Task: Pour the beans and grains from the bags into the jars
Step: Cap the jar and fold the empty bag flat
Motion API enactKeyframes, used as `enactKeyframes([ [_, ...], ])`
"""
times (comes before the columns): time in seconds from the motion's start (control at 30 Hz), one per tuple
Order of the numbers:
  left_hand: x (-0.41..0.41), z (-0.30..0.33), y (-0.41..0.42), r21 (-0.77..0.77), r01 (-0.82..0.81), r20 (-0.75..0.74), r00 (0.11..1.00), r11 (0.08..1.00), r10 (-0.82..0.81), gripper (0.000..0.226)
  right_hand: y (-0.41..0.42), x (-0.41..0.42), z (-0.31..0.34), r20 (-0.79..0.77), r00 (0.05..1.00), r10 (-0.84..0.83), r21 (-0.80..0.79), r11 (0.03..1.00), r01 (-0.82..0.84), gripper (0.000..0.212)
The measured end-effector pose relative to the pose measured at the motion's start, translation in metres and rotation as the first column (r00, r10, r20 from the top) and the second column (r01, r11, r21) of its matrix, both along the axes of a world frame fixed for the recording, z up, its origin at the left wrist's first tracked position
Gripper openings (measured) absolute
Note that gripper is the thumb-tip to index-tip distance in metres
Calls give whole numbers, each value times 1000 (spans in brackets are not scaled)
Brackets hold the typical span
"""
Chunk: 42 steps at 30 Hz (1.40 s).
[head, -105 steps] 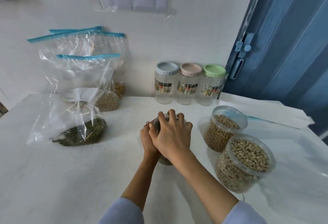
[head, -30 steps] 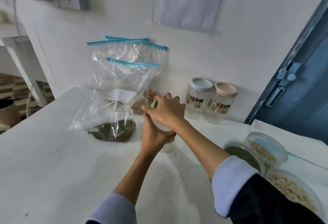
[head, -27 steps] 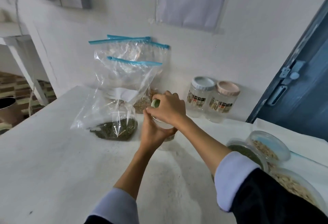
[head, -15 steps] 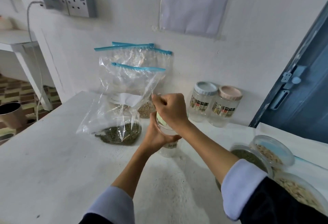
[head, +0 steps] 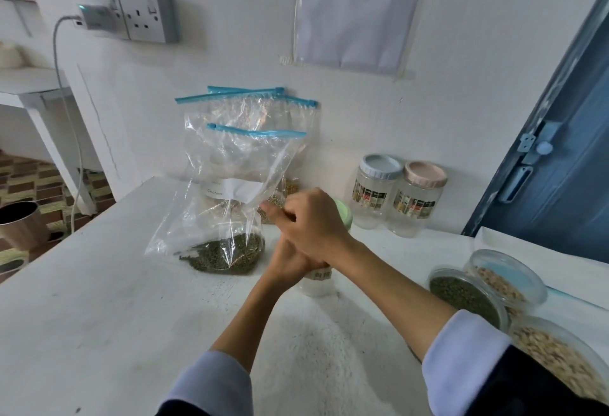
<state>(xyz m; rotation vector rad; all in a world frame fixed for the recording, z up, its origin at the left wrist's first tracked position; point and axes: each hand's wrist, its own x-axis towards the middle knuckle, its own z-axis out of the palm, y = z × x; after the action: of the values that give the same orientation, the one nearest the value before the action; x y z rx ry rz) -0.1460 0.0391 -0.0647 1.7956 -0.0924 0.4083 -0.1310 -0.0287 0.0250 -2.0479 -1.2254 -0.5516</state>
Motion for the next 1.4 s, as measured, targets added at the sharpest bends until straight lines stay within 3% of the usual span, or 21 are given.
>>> enactKeyframes([
  [0.07,-1,0,2,-29,-8,-8,1000,1000,8,78,3,-5,9,51,999,-12,33,999,10,49],
  [0.13,0,-4,5,-81,-33,-50,998,996,29,95,3,-1,18,21,986,-168,-239,956,168,44],
  [0.2,1,-5,5,-111,-41,-84,996,993,32,98,-1,7,25,51,884,-464,-627,675,390,75],
  [0.23,1,-5,4,-117,-27,-91,996,993,17,96,-2,8,27,44,834,-551,-736,547,400,87],
  [0.27,3,-6,4,-113,-28,-90,996,993,17,95,-2,9,26,15,806,-592,-796,480,368,92],
  [0.33,4,-10,6,-125,-53,-78,996,991,43,94,0,11,23,-11,822,-569,-829,465,310,91],
  [0.43,2,-12,11,-163,-87,-93,993,983,73,90,-1,14,27,-11,902,-432,-801,544,250,80],
  [0.53,-3,-10,17,-195,-70,-88,995,978,54,88,-9,20,31,-138,936,-323,-717,685,131,76],
  [0.6,-7,-10,21,-213,-46,-91,995,976,27,90,-17,25,26,-232,943,-238,-618,785,46,72],
  [0.67,-10,-10,24,-226,-44,-99,995,973,22,98,-25,27,21,-375,923,-85,-415,906,-84,69],
  [0.73,-13,-9,28,-215,-61,-103,994,975,39,105,-30,28,22,-559,826,70,-35,994,-108,67],
  [0.77,-15,-9,30,-207,-65,-106,993,976,43,105,-32,30,22,-640,755,143,173,984,-40,64],
  [0.83,-17,-8,32,-188,-61,-109,993,980,40,103,-36,40,17,-772,551,317,489,850,197,54],
  [0.87,-18,-9,33,-175,-58,-104,994,983,40,103,-39,47,9,-807,441,394,552,769,323,48],
  [0.93,-20,-10,33,-139,-60,-97,994,988,46,109,-44,54,-9,-854,318,412,521,686,509,48],
  [1.1,-23,-11,31,-96,-90,-81,993,991,83,106,-51,45,-64,-973,75,220,203,648,734,77],
  [1.17,-24,-11,31,-77,-86,-76,994,993,81,113,-54,43,-81,-989,11,150,106,646,756,66],
  [1.27,-26,-11,32,-41,-57,-91,994,998,53,123,-55,43,-98,-999,40,2,32,652,757,45],
  [1.4,-30,-9,37,-25,12,-89,996,1000,-15,131,-60,46,-108,-895,191,-403,-134,652,746,37],
])
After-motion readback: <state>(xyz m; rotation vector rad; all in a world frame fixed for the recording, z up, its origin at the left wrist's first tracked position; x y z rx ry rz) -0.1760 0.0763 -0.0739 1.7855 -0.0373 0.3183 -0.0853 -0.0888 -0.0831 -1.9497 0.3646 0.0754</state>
